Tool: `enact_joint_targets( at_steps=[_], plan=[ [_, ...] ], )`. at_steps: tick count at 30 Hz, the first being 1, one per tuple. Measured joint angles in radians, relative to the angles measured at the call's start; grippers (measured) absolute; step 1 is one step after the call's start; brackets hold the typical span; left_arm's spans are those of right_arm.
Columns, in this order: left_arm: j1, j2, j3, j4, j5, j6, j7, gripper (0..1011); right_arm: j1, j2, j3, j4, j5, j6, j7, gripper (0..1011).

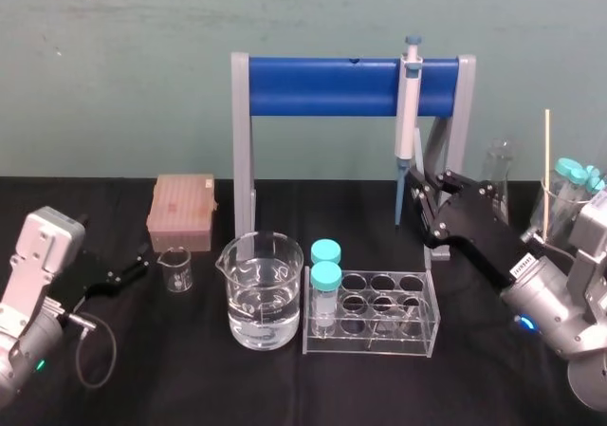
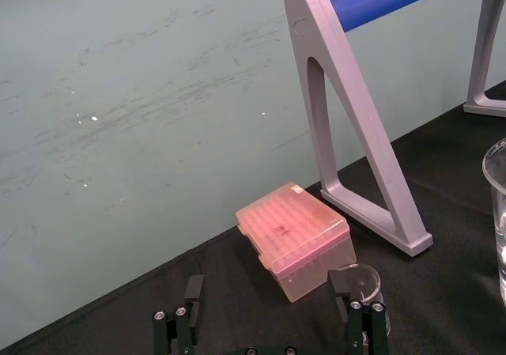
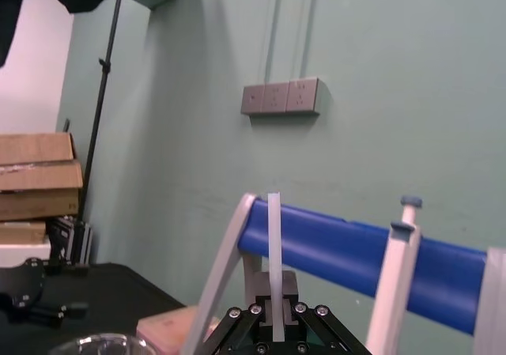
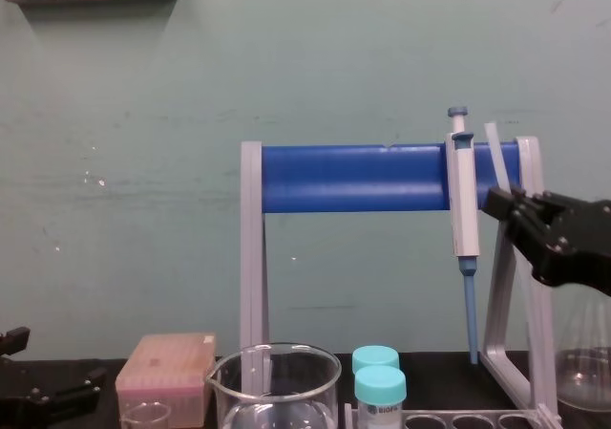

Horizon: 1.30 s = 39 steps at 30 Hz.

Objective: Pick up the stirring rod with one hand, then place it down.

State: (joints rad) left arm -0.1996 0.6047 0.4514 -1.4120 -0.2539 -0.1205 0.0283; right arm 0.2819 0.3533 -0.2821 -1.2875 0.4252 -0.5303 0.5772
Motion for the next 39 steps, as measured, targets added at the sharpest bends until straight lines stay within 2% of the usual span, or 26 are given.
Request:
enact_joint_targets(
  at_steps=[4,39],
  plan=[
    [0.0,0.0,0.0,0.0,0.0,0.0,0.0,1000,-0.005,0.003,0.011,0.003,0.006,0.042,0.003,68],
    [0.0,0.0,0.0,0.0,0.0,0.0,0.0,1000,-0.004,0.002,0.006,0.003,0.004,0.024,0.003,67]
  ],
)
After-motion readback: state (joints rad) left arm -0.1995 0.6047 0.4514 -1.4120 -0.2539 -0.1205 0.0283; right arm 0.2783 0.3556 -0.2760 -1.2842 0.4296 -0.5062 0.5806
